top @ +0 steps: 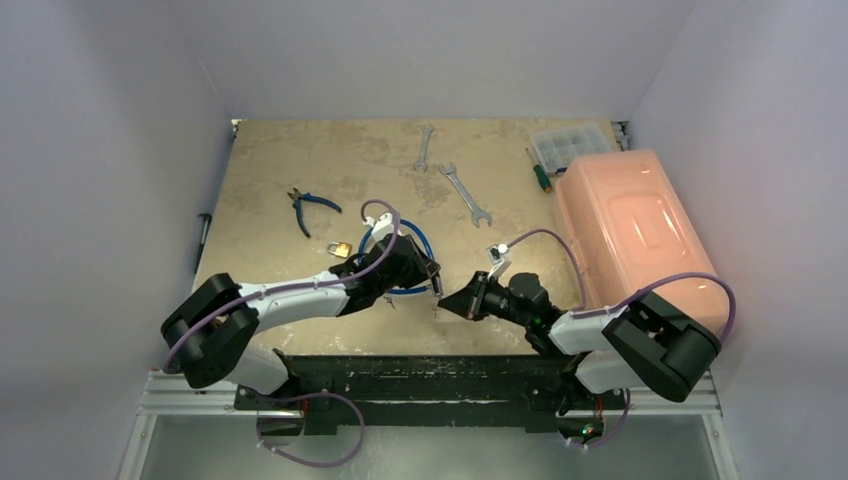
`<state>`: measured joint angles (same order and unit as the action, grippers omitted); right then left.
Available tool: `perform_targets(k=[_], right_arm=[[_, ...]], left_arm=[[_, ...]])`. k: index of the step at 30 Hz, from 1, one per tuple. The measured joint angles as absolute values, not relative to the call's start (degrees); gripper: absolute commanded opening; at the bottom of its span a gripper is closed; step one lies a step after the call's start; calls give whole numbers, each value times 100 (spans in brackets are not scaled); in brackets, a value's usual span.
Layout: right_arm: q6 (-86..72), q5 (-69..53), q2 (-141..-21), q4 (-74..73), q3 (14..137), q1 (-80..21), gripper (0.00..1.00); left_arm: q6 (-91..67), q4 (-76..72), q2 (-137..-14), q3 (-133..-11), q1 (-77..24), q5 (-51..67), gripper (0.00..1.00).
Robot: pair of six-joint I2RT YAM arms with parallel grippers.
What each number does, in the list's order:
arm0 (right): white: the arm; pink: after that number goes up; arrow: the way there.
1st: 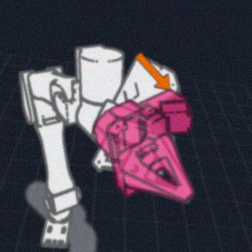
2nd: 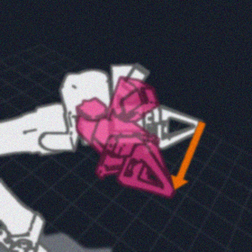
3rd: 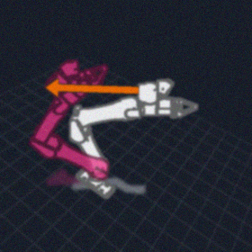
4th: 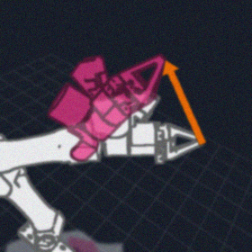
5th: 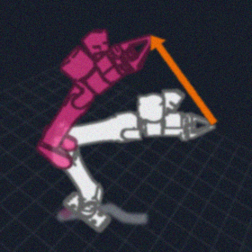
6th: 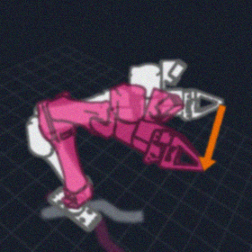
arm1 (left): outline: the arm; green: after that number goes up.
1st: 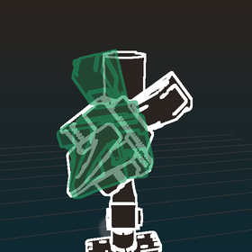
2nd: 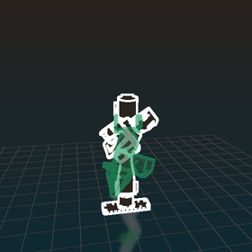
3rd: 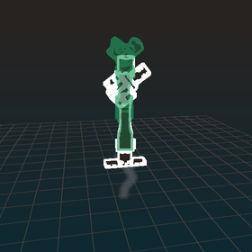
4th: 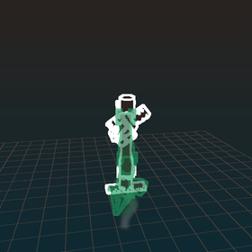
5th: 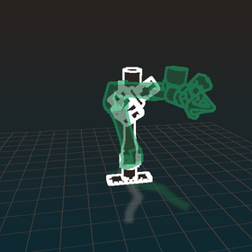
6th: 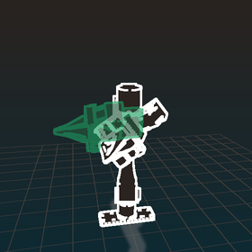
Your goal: Unlock with the key
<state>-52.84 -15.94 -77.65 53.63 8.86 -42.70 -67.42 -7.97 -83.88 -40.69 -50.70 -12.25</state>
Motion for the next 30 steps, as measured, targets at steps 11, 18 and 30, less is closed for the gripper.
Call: perform_targets(k=[11,18,30], right_arm=[[-5384,-1785,-7024,5419,919,-4274,0],[-5284,-1933,-6233,4932,1258,-4274,0],[-5406,-2362,-5964,5026,1675,-4274,0]], left_arm=[[-6890,-980,-7264,-3638,-5030,-1249,0],[-6973,-1664,-6438,-3227,-5022,-1323,0],[-7052,-3791,-5907,-2383,-4984,-1177,0]])
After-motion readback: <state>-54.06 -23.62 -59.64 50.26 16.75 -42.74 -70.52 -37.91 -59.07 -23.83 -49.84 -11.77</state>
